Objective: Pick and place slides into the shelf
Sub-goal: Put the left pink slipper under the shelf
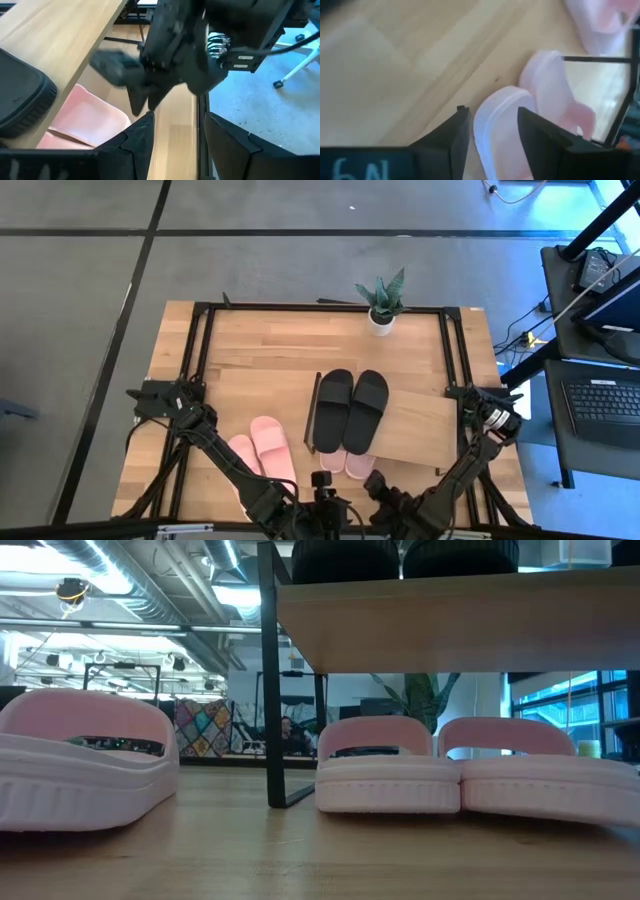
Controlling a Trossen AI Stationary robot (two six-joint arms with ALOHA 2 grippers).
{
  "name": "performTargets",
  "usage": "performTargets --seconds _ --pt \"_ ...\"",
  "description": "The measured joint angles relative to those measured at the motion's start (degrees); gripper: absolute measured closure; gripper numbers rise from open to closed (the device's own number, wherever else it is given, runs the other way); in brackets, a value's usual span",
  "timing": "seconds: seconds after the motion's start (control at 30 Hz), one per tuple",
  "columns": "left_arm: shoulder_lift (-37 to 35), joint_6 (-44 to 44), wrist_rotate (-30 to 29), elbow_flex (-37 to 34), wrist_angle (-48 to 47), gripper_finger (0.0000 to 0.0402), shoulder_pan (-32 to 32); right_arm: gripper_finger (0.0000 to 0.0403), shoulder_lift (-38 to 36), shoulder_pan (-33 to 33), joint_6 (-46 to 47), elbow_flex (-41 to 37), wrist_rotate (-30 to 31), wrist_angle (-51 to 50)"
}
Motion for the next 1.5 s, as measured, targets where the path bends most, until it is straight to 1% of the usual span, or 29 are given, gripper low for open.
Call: performTargets --seconds 0.1,0.2,0.3,0.37,0.43,0.5,0.6,0.7,0.8,0.87,1.03,1.1,1.13,1.17,1.23,1.3,1.4,1.5 --pt "0.0 0.0 0.8 0.0 0.0 0.0237 -0.4 0.0238 0.0 0.2 7.8 4.2 0.0 -6.0" --pt "0.0 -0.6 2.9 0.0 0.1 0.0237 -0.6 0.0238 0.0 0.2 16.1 8.9 -0.2 -11.5" --pt "0.0 -4.4 6.3 0.0 1.6 0.0237 -0.6 0.0238 0.0 0.4 20.8 14.3 -2.3 -13.5" --pt "0.0 -6.4 8.2 0.0 3.1 0.0237 -0.6 0.0238 0.0 1.0 22.0 18.3 -4.4 -13.6" --pt "0.0 -6.2 8.6 0.0 4.5 0.0237 -0.6 0.0238 0.0 1.7 22.6 22.8 -6.0 -13.5" --pt "0.0 -6.2 9.2 0.0 5.6 0.0237 -0.3 0.0238 0.0 2.8 22.8 27.3 -6.1 -13.5" --pt "0.0 -6.1 12.0 0.0 5.7 0.0237 -0.1 0.0238 -0.1 4.2 21.6 33.6 -6.1 -13.7" --pt "0.0 -3.6 13.3 0.0 4.1 0.0237 -0.9 0.0237 -0.8 5.6 17.9 37.1 -6.0 -14.9" --pt "0.0 -2.0 13.7 0.0 -2.4 0.0237 -2.7 0.0237 -2.7 6.4 18.3 35.9 -5.8 -15.3" --pt "0.0 -4.9 13.9 0.0 -8.2 0.0237 -3.9 0.0237 -3.6 6.3 20.4 34.1 -5.8 -15.0" --pt "0.0 -19.3 14.5 0.0 -26.8 0.0237 -6.6 0.0237 -5.7 5.8 24.9 29.0 -6.5 -13.2" --pt "0.0 -25.9 16.7 0.0 -35.2 0.0237 -7.6 0.0237 -7.9 5.8 26.5 27.2 -6.0 -11.2" --pt "0.0 -29.4 18.4 0.0 -40.1 0.0237 -7.9 0.0237 -9.0 5.8 26.6 26.3 -4.9 -9.8" --pt "0.0 -32.9 20.1 -0.1 -42.6 0.0237 -8.2 0.0237 -10.1 5.7 26.5 25.4 -3.1 -8.4" --pt "-0.3 -33.7 22.4 -1.8 -40.6 0.0238 -8.1 0.0237 -11.6 5.5 26.1 23.6 1.3 -5.8" --pt "-0.2 -35.0 23.3 -2.2 -41.2 0.0241 -8.2 0.0237 -12.7 5.0 25.9 22.8 4.5 -4.5" --pt "-0.1 -37.3 28.4 -3.3 -41.3 0.0253 -7.9 0.0237 -14.3 3.9 26.2 22.6 6.3 -4.3" --pt "0.3 -35.9 30.6 -4.5 -41.4 0.0267 -8.4 0.0237 -14.5 2.3 26.4 22.6 6.3 -3.3"
